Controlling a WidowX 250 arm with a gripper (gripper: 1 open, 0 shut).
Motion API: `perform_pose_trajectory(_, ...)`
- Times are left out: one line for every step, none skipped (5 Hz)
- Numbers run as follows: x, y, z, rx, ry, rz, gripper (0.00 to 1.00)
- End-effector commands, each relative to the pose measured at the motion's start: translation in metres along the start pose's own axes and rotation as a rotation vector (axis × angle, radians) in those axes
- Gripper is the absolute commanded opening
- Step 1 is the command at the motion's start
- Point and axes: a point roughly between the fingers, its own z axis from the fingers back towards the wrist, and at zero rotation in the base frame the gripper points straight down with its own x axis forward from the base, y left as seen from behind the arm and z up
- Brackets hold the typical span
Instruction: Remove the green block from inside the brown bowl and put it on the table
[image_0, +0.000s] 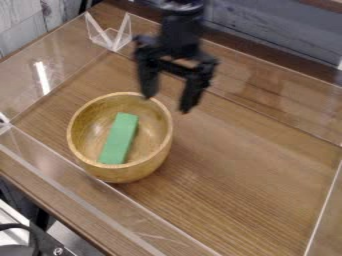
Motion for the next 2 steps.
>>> perform_pose_trajectory(-0.030, 0.044, 0.017, -0.015, -0.132, 0.068, 1.00)
perform_pose_trajectory(-0.036, 0.062, 0.006, -0.028, -0.185, 0.093, 1.00)
